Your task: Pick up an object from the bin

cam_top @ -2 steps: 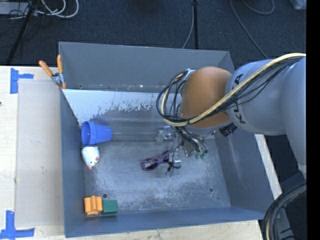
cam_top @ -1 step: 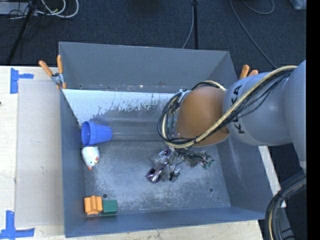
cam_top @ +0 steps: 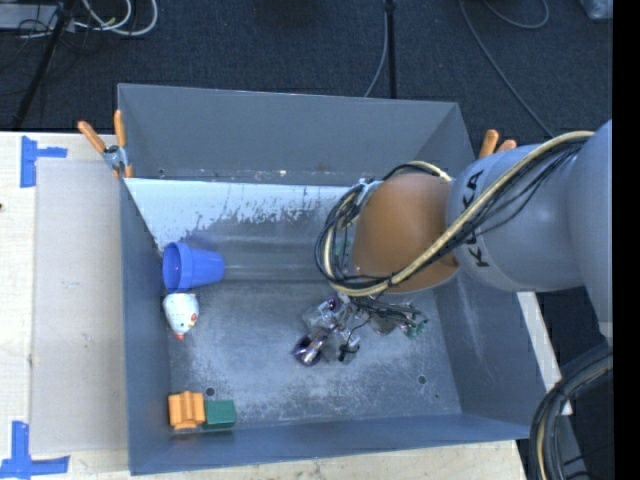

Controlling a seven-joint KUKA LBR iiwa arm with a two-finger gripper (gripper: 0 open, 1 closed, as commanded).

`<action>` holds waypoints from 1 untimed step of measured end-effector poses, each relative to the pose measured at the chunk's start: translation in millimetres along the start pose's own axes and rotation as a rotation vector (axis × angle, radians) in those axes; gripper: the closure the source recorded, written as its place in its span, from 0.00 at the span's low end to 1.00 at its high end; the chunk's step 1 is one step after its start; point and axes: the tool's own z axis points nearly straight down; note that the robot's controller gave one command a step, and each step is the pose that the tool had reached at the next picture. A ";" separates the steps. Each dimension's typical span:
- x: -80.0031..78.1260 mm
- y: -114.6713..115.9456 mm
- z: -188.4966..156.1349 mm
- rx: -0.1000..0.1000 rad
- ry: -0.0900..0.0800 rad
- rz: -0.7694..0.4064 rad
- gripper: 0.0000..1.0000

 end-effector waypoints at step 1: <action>-8.7 -10.4 0.3 -0.001 0.001 -0.005 1.00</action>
Offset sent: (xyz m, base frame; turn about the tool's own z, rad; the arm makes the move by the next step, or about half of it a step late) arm 0.0124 -0.0069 0.0060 -0.0083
